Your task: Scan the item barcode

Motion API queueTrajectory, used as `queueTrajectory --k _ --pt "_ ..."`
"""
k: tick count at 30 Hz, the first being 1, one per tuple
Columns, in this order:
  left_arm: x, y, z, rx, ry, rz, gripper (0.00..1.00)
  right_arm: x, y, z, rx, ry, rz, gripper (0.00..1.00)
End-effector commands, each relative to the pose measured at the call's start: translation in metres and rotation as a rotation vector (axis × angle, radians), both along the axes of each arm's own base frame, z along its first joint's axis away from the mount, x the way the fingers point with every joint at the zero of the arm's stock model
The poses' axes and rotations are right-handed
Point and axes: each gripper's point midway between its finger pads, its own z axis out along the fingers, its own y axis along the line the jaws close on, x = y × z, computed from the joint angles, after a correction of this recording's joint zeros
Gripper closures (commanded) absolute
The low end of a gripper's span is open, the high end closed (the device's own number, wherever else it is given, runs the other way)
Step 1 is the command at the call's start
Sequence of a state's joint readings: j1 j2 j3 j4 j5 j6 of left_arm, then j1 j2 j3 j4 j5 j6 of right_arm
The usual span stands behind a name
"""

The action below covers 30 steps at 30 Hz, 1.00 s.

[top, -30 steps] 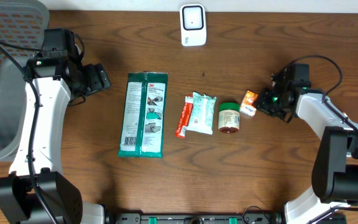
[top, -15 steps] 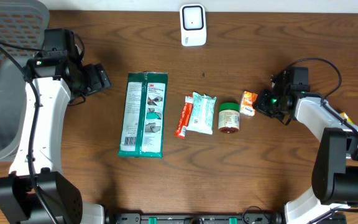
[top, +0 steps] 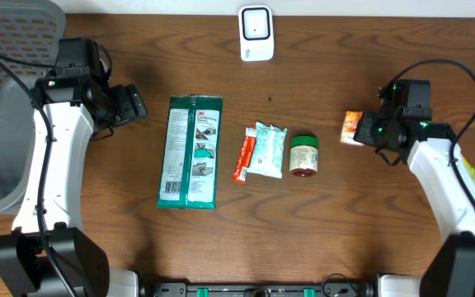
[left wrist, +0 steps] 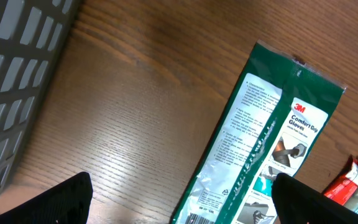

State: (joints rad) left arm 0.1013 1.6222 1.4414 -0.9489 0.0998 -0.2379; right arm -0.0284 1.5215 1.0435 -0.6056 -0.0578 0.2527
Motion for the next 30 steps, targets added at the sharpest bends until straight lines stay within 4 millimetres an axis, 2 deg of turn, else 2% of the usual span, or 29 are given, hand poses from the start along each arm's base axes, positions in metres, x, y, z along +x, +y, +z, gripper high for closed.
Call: queueTrajectory --k 1,4,12,16,22,27,30 --pt "0.0 0.002 -0.001 0.0 0.005 -0.001 0.08 -0.007 -0.026 0.003 -0.309 0.033 -0.027 0.99" --pt "0.0 0.002 -0.001 0.0 0.005 -0.001 0.08 -0.011 -0.027 0.0 -0.479 0.065 -0.02 0.99" --pt "0.0 0.002 -0.001 0.0 0.005 -0.001 0.08 -0.006 0.005 -0.006 -0.837 0.06 0.087 0.99" --pt "0.0 0.002 -0.001 0.0 0.005 -0.001 0.08 -0.007 0.02 -0.018 -0.982 0.084 0.169 0.99" --pt "0.0 0.002 -0.001 0.0 0.005 -0.001 0.08 -0.008 0.035 -0.042 -1.028 0.114 0.232 0.99" --pt "0.0 0.002 -0.001 0.0 0.005 -0.001 0.08 -0.007 0.043 -0.046 -1.01 0.102 0.249 0.99" --pt "0.0 0.002 -0.001 0.0 0.005 -0.001 0.08 -0.009 0.052 -0.054 -0.949 0.115 0.279 0.93"
